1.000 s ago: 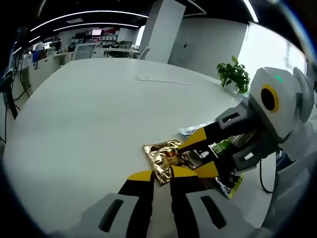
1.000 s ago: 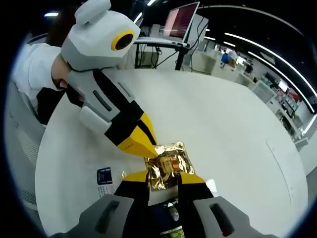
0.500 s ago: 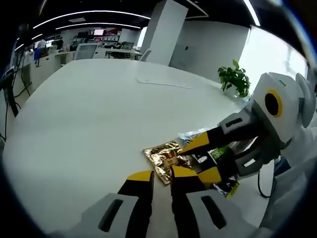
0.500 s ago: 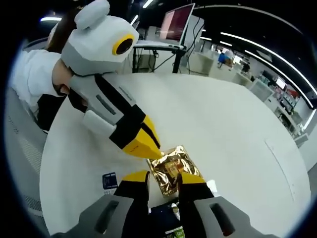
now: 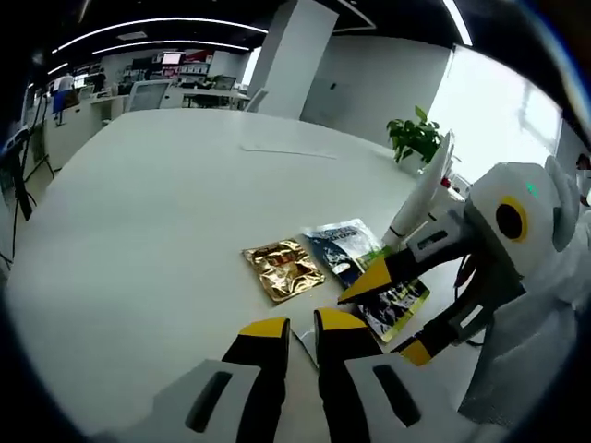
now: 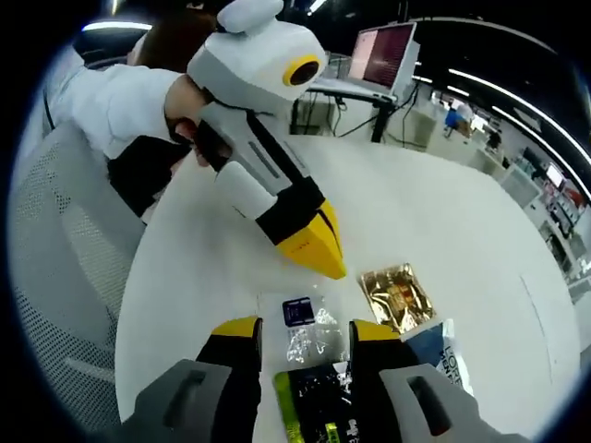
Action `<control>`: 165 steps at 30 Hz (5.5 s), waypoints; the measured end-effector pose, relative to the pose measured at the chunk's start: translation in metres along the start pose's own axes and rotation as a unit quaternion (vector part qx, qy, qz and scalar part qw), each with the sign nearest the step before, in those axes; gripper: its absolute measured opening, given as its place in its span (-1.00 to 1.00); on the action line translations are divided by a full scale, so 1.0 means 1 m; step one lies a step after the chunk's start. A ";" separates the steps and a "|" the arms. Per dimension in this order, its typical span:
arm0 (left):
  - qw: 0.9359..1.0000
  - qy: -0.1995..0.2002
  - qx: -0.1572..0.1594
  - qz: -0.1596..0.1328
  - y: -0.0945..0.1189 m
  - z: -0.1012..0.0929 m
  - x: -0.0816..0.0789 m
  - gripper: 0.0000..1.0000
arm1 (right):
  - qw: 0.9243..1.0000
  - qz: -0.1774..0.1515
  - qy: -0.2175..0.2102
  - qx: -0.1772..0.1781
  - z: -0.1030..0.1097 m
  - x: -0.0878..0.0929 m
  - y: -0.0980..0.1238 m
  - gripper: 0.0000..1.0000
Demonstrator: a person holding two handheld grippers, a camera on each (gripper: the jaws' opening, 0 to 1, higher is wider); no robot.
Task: Arrange the skincare products in the storage area until every visible bottle or jar stands upright without overlapping.
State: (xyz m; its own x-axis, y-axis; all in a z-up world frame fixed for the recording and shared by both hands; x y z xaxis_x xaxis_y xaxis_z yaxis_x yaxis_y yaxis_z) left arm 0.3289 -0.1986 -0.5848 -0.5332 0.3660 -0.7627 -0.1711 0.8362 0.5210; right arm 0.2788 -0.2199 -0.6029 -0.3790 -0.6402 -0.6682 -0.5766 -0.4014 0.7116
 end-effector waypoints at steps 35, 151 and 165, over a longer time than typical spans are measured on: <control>0.999 0.019 0.035 0.028 0.000 -0.013 0.014 -0.87 | 0.999 -0.018 -0.023 -0.040 -0.014 -0.005 -0.006 -0.42; 0.989 -0.117 -0.011 -0.089 0.117 -0.143 0.001 0.98 | 0.898 -0.108 -0.310 0.294 0.013 0.091 0.257 0.99; 0.988 -0.118 -0.006 -0.097 0.114 -0.144 0.001 0.98 | 0.901 -0.096 -0.299 0.300 0.014 0.094 0.255 0.99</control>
State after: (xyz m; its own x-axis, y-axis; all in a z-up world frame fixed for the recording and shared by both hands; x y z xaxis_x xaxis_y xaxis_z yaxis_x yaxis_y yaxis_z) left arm 0.1894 -0.1619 -0.4705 -0.2807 0.2857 -0.9163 -0.2618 0.8957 0.3594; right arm 0.0860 -0.3732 -0.4875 -0.4487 -0.0564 -0.8919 -0.8927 0.0738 0.4445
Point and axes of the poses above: the point that each gripper's makers call its tool centre point, and the gripper's own axes: y roughly backward along the fingers, z roughly to its left, x roughly out of its underside, the point moved 1 cm from there along y, roughly backward along the fingers, and after that the axes turned 7 degrees about x, right-handed, at the moved point
